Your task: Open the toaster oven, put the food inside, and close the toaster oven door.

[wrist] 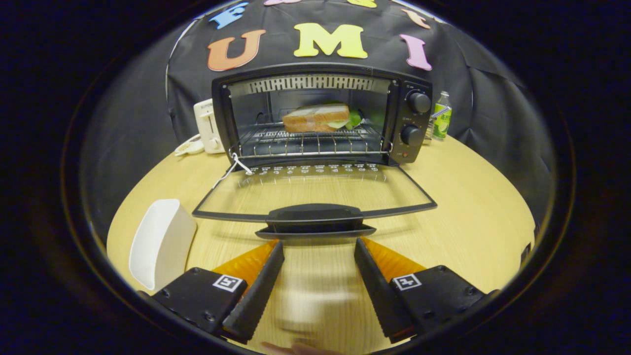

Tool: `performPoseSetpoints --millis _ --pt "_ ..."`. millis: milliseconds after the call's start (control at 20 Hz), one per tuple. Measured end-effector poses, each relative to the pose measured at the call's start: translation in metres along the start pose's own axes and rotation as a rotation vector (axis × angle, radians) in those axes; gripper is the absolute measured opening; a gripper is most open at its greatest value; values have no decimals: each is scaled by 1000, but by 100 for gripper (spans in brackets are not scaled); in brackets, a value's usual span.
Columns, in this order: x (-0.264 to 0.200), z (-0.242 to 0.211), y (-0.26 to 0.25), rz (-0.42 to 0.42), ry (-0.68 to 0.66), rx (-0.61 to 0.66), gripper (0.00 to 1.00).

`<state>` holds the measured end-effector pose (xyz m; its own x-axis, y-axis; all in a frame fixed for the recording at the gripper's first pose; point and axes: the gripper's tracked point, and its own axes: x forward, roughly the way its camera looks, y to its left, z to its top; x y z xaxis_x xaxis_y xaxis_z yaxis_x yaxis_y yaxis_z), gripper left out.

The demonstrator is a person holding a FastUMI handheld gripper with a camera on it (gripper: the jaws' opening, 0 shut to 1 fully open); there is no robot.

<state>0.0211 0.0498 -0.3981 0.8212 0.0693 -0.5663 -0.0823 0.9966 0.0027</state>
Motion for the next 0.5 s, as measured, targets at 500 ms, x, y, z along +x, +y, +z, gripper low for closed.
performPoseSetpoints --millis 500 --pt "-6 7 1 43 -30 53 96"
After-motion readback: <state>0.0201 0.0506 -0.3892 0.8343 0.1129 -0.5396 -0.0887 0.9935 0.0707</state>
